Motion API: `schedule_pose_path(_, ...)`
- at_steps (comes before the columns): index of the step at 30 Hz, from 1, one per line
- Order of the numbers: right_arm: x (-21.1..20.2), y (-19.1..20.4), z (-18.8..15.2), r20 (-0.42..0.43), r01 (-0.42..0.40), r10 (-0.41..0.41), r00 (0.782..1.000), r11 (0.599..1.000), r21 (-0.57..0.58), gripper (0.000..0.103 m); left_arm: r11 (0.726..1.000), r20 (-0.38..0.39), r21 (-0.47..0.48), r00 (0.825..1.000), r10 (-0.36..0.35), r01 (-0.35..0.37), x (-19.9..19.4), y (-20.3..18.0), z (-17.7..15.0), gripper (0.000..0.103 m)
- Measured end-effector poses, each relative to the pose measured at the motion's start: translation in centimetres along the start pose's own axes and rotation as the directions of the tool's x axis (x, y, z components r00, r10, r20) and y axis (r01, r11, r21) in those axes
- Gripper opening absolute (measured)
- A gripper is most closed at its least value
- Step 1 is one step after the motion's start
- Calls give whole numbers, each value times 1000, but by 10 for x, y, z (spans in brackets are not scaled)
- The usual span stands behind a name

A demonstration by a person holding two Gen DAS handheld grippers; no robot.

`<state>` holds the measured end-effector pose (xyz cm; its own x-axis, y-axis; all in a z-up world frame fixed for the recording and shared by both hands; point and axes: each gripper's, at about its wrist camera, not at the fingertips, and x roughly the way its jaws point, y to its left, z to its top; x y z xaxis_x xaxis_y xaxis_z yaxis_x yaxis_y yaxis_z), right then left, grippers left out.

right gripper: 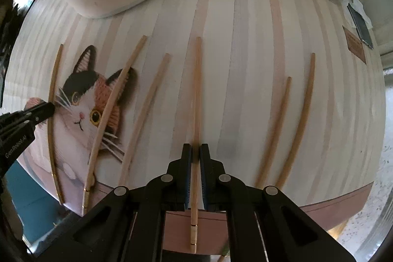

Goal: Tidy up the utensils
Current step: 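Grasp a chopstick with the left tool while the right tool grasps and lifts another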

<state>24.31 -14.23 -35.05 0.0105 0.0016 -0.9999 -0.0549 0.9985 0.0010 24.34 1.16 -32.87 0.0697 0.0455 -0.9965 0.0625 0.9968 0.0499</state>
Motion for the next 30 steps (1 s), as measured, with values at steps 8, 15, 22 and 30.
schedule_pose_path(8, 1, -1, 21, -39, 31, -32, 999, 999, -17, 9, 982, -12, 175, 997, 73, -70, 2, -29, 7, 5)
schedule_pose_path(15, 4, -1, 39, -10, -45, 47, 999, 993, 106, 8, 984, -60, -102, 986, -154, 148, 8, 12, 16, 5)
schedule_pose_path(22, 5, 4, 59, -55, -22, 26, 998, 997, 70, 8, 997, -101, 16, 992, -70, 72, 13, -5, 28, 8)
schedule_pose_path(30, 6, 21, 75, -37, 24, -23, 999, 999, 42, 9, 998, -86, 19, 994, -61, 63, 8, -32, 35, 7)
